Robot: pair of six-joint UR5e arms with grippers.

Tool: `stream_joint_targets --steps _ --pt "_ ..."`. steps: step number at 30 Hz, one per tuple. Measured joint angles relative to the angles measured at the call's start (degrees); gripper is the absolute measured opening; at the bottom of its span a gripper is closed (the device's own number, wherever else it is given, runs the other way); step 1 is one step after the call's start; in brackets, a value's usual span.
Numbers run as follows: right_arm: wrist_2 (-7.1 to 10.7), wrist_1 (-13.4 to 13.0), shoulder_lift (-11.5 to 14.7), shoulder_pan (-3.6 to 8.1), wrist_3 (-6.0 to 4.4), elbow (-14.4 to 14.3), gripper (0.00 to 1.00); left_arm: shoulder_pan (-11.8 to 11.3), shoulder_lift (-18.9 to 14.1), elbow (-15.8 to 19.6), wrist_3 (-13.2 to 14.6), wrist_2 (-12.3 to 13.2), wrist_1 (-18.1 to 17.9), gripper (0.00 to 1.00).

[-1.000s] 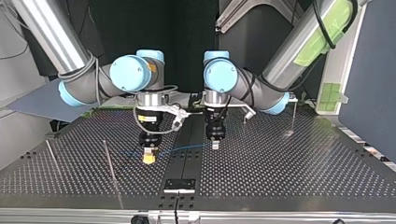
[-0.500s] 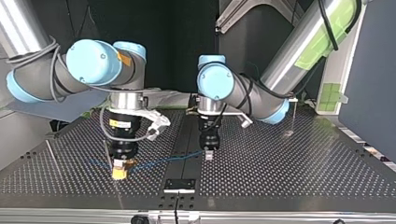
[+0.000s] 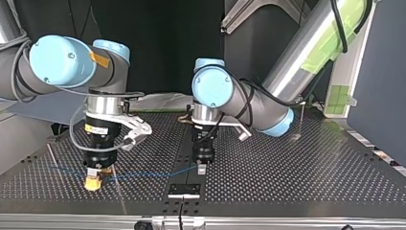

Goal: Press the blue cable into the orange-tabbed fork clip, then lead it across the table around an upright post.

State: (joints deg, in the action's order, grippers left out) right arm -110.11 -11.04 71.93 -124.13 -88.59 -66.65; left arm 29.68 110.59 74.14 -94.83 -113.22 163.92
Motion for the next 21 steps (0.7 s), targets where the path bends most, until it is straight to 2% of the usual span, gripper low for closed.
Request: stream_joint_targets --steps 13,21 --pt "0.05 0.62 -0.08 2.46 -0.76 -1.47 0.00 1.97 3.71 -5.56 -0.05 0.79 5.08 0.00" --pt "0.45 0.73 -0.14 3.96 -1.26 -1.60 0.00 3.31 5.91 -9.12 -1.01 1.15 7.99 0.00"
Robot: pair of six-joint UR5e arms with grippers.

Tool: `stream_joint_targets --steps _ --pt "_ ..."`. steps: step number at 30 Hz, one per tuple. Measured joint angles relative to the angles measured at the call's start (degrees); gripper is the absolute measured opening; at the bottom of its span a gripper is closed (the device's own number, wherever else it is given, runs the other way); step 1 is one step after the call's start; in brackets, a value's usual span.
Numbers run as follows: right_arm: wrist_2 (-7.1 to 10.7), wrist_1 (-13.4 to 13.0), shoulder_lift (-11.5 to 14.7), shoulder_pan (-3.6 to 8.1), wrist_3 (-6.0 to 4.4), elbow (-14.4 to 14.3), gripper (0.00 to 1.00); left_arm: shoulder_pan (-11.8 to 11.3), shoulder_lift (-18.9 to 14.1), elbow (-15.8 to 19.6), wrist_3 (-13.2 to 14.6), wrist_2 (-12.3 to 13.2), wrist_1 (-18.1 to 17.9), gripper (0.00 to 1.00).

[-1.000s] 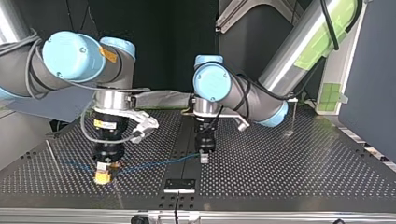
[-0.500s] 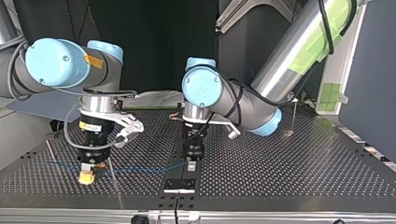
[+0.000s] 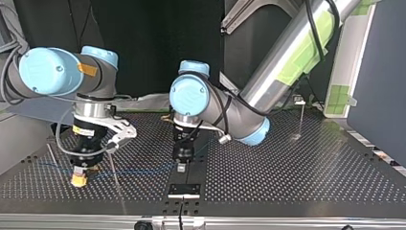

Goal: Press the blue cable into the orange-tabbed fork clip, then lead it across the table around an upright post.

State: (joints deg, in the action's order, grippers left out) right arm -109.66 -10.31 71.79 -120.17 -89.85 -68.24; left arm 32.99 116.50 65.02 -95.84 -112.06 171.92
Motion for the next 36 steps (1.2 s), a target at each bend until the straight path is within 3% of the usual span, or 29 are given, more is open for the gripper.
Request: stream_joint_targets --steps 12,29,36 --pt "0.45 -0.03 -0.02 3.17 -1.42 -2.33 0.00 1.05 1.05 -5.81 -0.27 0.25 0.67 0.00" --pt "3.81 -0.82 -0.46 7.67 -3.38 -3.00 0.00 4.06 9.31 -14.61 -0.76 2.21 2.82 0.00" --pt "4.65 -0.94 -1.52 9.02 -3.65 -3.00 0.00 4.20 10.54 -18.39 -2.30 3.10 2.28 0.00"
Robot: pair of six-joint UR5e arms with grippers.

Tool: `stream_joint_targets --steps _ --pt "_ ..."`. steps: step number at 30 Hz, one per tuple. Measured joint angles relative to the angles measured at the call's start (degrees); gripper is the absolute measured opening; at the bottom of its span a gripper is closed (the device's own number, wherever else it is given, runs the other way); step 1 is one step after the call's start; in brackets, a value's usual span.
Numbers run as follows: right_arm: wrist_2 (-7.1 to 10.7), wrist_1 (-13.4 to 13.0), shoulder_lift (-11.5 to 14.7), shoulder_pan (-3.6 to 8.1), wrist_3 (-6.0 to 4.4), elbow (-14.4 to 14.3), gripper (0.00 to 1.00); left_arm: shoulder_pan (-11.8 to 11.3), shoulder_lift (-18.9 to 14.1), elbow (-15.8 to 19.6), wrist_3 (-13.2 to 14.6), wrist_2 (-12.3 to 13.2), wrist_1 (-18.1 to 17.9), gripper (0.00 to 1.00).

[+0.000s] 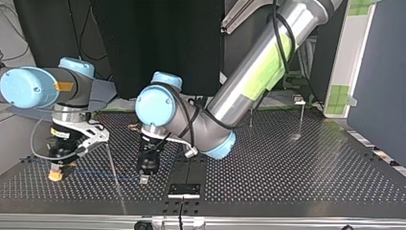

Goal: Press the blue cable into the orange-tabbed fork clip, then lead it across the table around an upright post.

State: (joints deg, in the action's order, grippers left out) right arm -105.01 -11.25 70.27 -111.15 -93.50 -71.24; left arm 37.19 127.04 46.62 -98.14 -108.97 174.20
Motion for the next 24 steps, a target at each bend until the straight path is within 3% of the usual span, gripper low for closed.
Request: stream_joint_targets --steps 9,17,24 --pt "0.41 -0.17 -0.78 1.61 -0.50 0.00 0.00 0.31 3.03 -2.24 -0.20 -0.08 0.06 0.00" --pt "1.01 -0.22 -1.75 2.67 -0.64 0.00 0.00 0.51 4.45 -0.88 -0.17 -0.23 -0.53 0.00" --pt "1.57 -0.20 -2.87 3.40 -0.72 0.00 0.00 0.33 4.95 0.71 -0.20 1.22 -0.93 0.00"
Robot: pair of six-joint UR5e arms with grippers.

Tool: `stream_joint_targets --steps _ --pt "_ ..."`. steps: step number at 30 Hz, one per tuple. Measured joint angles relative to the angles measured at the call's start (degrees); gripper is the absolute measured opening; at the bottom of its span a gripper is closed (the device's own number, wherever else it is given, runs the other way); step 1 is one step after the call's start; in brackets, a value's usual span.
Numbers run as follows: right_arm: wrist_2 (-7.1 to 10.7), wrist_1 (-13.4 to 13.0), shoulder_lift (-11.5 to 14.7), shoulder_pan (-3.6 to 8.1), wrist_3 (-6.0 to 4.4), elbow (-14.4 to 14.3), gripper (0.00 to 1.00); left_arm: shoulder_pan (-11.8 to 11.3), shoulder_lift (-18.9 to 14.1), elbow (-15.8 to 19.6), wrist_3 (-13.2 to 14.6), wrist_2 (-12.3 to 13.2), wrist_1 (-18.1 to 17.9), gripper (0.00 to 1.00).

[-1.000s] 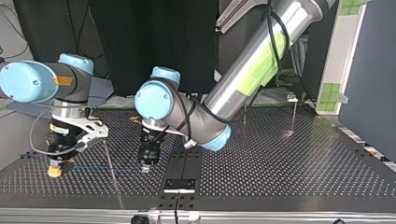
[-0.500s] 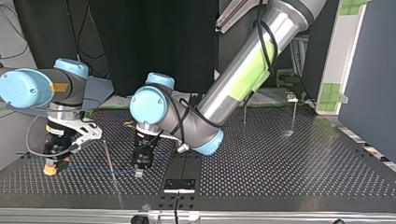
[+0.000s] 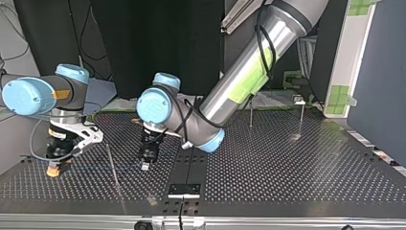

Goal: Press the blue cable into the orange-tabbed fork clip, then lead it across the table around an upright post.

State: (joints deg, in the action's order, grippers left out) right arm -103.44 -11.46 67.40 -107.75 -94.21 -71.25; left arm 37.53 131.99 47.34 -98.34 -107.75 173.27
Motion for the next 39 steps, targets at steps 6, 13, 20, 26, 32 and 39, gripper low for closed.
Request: stream_joint_targets --steps 6,13,20,26,32,39 --pt "0.35 -0.07 -0.83 0.76 -0.63 0.00 0.00 -0.28 0.38 1.47 -0.01 0.16 -0.26 0.00" --pt "3.17 -0.43 -2.67 2.35 -3.38 -0.01 0.00 0.05 1.16 1.79 -0.01 -0.21 -0.36 0.00" --pt "6.44 -1.01 -3.54 3.44 -6.21 -0.13 0.00 0.17 1.24 1.80 0.02 -1.66 -0.66 0.00" --pt "9.31 -2.37 -5.58 3.76 -5.96 -1.14 0.00 0.19 1.27 1.83 0.05 -2.20 -2.19 0.00" --pt "12.14 -4.91 -6.91 4.00 -6.03 -2.69 0.00 0.01 1.28 1.85 0.03 -2.57 -3.11 0.11" --pt "15.08 -7.74 -9.33 4.76 -5.28 -5.21 0.00 -0.15 1.30 2.01 0.05 -3.45 -3.19 0.34"
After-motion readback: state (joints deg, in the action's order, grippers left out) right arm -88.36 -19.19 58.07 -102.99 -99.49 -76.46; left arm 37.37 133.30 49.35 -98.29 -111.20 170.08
